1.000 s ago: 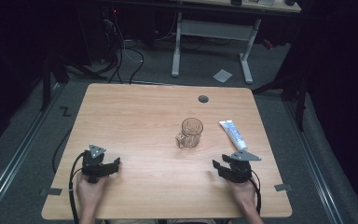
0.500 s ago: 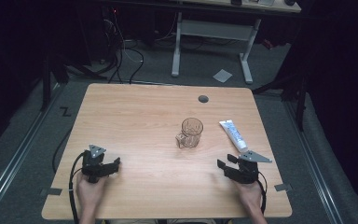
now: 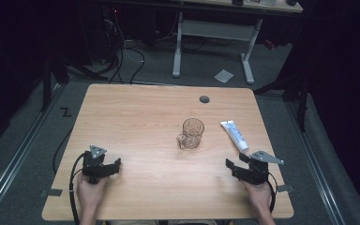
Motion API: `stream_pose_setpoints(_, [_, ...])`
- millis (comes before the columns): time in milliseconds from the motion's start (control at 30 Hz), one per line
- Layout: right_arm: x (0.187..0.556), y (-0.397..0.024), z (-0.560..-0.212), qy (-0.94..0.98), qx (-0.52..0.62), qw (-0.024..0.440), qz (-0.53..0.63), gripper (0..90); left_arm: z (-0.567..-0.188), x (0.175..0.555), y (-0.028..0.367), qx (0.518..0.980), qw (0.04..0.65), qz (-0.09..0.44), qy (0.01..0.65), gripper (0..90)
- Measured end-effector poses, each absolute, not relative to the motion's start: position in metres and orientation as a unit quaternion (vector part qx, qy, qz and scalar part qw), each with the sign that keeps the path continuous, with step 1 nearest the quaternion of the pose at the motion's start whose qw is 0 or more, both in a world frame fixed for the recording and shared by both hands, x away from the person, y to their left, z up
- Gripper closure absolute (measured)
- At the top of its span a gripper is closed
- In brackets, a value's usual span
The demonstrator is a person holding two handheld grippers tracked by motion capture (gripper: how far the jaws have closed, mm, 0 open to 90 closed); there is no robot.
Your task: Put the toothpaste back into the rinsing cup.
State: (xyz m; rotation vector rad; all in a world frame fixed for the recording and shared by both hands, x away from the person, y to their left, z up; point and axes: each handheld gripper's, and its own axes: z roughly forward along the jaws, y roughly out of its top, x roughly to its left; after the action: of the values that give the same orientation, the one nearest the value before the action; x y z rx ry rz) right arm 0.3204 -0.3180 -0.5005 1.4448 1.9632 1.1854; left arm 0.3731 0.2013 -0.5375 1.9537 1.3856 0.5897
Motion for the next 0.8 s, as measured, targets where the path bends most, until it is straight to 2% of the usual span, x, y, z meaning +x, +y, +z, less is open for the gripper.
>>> stream_pose_setpoints(200, [0.323, -0.327, -0.498, 0.704, 0.530, 0.197, 0.430, 22.5, -0.537, 0.373, 0.201, 0.747, 0.331, 0.226, 0.530, 19.8])
stream_pose_setpoints(600, [0.327, -0.339, -0.486, 0.712, 0.525, 0.204, 0.419, 22.6, -0.537, 0.373, 0.201, 0.748, 0.331, 0.225, 0.530, 19.8])
stream_pose_setpoints(800, [0.331, -0.342, -0.481, 0.712, 0.523, 0.207, 0.420, 28.8, -0.537, 0.373, 0.201, 0.748, 0.331, 0.226, 0.529, 19.6])
